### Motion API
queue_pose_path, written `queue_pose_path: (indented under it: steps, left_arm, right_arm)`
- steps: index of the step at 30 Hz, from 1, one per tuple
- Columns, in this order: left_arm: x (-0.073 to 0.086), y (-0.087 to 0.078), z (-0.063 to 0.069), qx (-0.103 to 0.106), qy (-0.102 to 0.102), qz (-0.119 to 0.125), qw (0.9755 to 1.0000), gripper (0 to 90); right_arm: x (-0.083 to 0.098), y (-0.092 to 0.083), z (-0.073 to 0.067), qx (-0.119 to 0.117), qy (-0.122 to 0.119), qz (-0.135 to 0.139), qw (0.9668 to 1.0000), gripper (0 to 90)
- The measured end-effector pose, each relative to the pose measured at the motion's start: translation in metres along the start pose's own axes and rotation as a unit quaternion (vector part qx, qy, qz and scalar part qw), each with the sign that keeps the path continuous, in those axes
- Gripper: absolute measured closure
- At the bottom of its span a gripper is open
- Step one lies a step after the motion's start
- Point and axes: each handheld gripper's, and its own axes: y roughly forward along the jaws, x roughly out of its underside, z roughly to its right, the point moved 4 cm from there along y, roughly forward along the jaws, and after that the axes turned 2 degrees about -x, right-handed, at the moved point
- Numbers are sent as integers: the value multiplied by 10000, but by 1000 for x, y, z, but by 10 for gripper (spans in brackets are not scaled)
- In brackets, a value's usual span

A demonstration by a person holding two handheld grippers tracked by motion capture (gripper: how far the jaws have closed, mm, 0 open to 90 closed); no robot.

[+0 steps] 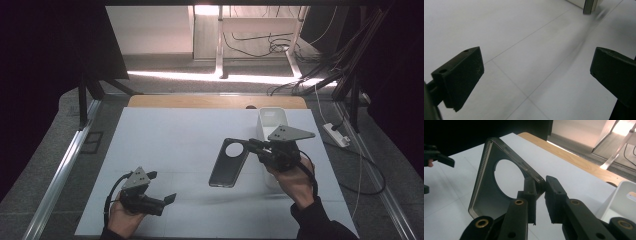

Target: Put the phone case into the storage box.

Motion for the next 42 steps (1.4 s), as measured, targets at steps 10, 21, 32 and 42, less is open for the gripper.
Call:
queue_pose_path:
  steps: [10,21,32,42]
  left_arm:
    - [17,-18,-7,-304,-133,-16,9994,0]
    - [38,-40,-10,-741,-206,-55,9970,0]
    - [56,-51,-13,-935,-299,-252,9949,0]
    - [60,-56,-12,-875,-294,-159,9956,0]
  right_arm:
    - [-6,-6,14,144,28,93,9998,784]
    - [-13,-14,29,281,86,177,9994,784]
    - [-19,-20,47,417,210,205,9987,785]
    - [-21,-25,65,614,261,186,9976,785]
